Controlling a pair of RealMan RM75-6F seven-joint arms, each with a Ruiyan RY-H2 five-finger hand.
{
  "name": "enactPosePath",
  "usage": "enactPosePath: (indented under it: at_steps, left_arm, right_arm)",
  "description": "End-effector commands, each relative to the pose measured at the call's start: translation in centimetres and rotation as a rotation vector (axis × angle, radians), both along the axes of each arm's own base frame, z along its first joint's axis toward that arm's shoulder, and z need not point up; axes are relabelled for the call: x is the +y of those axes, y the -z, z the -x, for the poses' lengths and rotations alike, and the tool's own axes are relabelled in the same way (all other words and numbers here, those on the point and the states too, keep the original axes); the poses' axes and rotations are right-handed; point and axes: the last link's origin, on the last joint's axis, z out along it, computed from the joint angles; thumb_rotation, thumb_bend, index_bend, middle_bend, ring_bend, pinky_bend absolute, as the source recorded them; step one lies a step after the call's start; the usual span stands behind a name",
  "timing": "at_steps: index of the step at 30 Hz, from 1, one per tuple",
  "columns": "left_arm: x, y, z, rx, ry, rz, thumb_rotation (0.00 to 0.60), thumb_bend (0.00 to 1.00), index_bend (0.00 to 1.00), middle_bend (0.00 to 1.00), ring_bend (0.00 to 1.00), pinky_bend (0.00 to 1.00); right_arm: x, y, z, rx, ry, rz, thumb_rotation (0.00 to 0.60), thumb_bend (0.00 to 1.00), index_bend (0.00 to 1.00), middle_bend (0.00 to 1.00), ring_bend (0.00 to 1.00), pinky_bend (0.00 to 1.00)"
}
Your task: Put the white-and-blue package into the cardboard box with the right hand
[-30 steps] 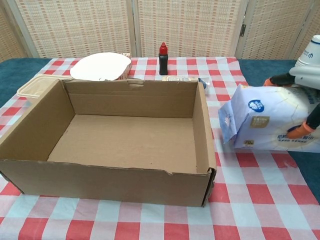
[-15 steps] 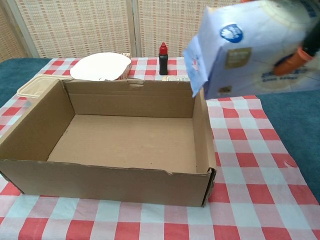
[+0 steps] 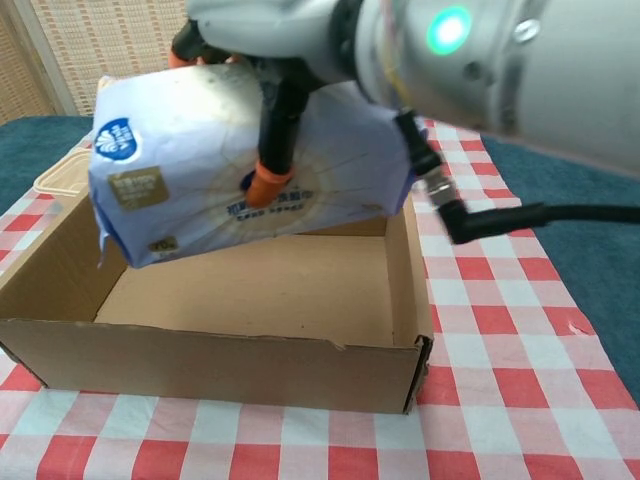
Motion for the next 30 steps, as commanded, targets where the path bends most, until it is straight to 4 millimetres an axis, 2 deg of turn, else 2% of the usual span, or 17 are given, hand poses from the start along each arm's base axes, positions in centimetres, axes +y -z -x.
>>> enactPosePath:
  at_steps: [1,9,10,12,14,17,20,23,25,27,30]
  left_arm:
    - [0.0,-0.2,0.1,-0.01,-0.003,-0.001,0.6,0.21,0.0,0.0,0.0,0.07]
    - [0.4,-0.7,0.8,-0.034,-0.029,-0.008,0.6,0.21,0.0,0.0,0.0,0.07]
    - [0.5,-0.7,0.9,-0.035,-0.032,-0.009,0.6,0.21,0.0,0.0,0.0,0.07]
    - [0.6,-0.8,0.9,-0.037,-0.032,-0.012,0.6,0.21,0.0,0.0,0.0,0.07]
    - [0.6,-0.8,0.9,-0.038,-0.031,-0.015,0.6,0.21,0.0,0.0,0.0,0.07]
    - [0.5,-0.8,0.9,-0.038,-0.029,-0.015,0.6,0.21,0.0,0.0,0.0,0.07]
    - [0.5,-0.8,0.9,-0.036,-0.028,-0.014,0.6,0.21,0.0,0.0,0.0,0.07]
    - [0.5,-0.7,0.8,-0.032,-0.023,-0.012,0.6,0.21,0.0,0.0,0.0,0.07]
    - [0.4,-0.6,0.8,-0.027,-0.021,-0.008,0.6,0.21,0.0,0.0,0.0,0.07]
    - [0.4,-0.6,0.8,-0.023,-0.021,-0.005,0.6,0.21,0.0,0.0,0.0,0.07]
    - [0.4,-0.5,0.8,-0.018,-0.021,-0.004,0.6,0.21,0.0,0.0,0.0,0.07]
  right_arm:
    - [-0.6,2.1,-1.0,0.015,0.022,0.011,0.6,0.0,0.42,0.32,0.28,0.42]
    - [-1.9,5.0,-0.5,0.043,0.071,-0.017,0.6,0.0,0.39,0.32,0.26,0.4]
    - [-2.0,5.3,-0.3,0.048,0.083,-0.029,0.6,0.0,0.35,0.32,0.24,0.38]
    - [-2.1,5.8,0.0,0.059,0.11,-0.068,0.6,0.0,0.23,0.28,0.14,0.25]
    - [-2.4,5.9,0.1,0.062,0.124,-0.086,0.6,0.0,0.08,0.15,0.02,0.06]
    - [-2.5,5.8,0.1,0.043,0.12,-0.104,0.6,0.0,0.0,0.03,0.0,0.0]
    - [-2.6,5.4,0.2,0.019,0.105,-0.091,0.6,0.0,0.0,0.0,0.0,0.0]
    - [-2.6,4.4,0.7,0.007,0.088,-0.057,0.6,0.0,0.0,0.0,0.0,0.0]
    - [-2.5,2.9,1.5,0.0,0.079,-0.016,0.6,0.0,0.0,0.0,0.0,0.0]
    - [-2.3,1.1,2.4,-0.004,0.072,0.036,0.6,0.0,0.0,0.0,0.0,0.0]
    - [-1.9,-2.9,5.0,-0.01,0.073,0.158,0.6,0.0,0.0,0.0,0.0,0.0]
